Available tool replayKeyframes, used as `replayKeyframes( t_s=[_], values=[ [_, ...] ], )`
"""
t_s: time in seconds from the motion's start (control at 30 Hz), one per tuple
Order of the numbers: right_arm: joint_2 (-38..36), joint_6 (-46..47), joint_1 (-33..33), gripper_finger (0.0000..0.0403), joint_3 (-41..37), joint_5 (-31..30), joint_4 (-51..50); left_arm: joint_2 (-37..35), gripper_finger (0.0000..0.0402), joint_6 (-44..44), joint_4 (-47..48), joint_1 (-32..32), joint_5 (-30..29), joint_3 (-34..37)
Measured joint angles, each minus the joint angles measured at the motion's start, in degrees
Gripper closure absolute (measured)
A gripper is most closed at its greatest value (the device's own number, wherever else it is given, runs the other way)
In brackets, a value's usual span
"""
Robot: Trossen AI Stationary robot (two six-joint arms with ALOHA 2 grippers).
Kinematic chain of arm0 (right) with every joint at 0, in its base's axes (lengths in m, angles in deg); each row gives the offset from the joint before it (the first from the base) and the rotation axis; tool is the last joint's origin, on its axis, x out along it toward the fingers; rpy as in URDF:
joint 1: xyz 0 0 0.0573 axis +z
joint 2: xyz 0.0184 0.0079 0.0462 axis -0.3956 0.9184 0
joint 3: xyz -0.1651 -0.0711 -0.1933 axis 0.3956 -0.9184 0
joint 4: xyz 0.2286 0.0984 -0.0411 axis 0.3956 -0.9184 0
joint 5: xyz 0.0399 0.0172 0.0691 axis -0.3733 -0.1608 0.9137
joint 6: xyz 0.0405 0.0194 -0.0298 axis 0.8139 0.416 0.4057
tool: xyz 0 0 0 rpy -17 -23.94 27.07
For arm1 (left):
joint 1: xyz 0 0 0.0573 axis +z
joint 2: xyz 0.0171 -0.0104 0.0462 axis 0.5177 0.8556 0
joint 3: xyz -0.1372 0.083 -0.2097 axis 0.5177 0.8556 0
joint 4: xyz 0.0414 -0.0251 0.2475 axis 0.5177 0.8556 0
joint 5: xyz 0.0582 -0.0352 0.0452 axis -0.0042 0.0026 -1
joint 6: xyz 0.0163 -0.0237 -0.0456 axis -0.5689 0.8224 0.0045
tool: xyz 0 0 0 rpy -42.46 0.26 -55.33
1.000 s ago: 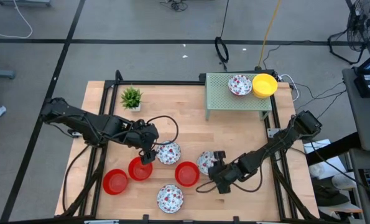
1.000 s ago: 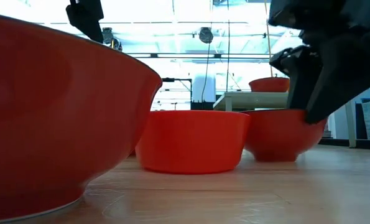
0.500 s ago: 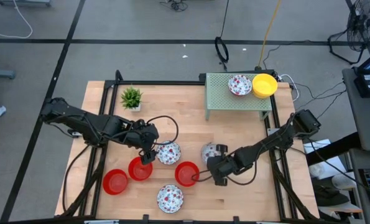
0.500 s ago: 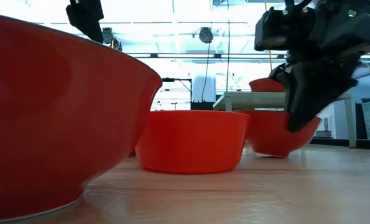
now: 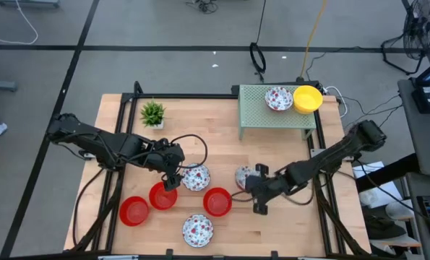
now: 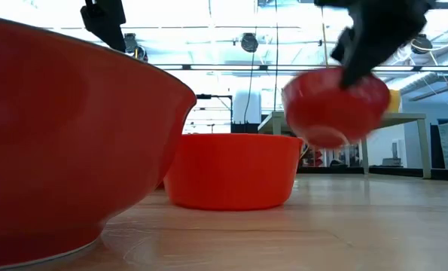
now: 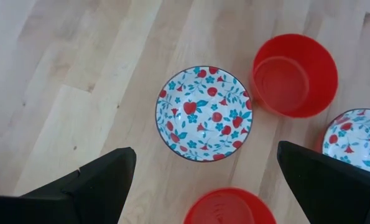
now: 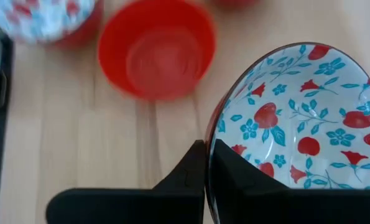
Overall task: Pick & Place Mini bowls
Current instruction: Stack the white pattern bowl on the white pattern bowl on the shelf
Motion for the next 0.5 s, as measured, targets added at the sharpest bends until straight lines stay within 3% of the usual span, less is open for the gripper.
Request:
replayKeyframes(
  t_s=[0.27, 0.5],
  values=[
    [-12.7, -7.8, -1.0, 0.0402, 0.0, -11.3, 0.8, 0.0, 0.0007, -1.1, 0.0, 0.0, -1.3, 0.0],
    [-21.6, -18.3, -7.8, 0.0402, 0.0, -22.7, 0.8, 0.0, 0.0007, -1.1, 0.0, 0.0, -1.4, 0.0]
  ],
)
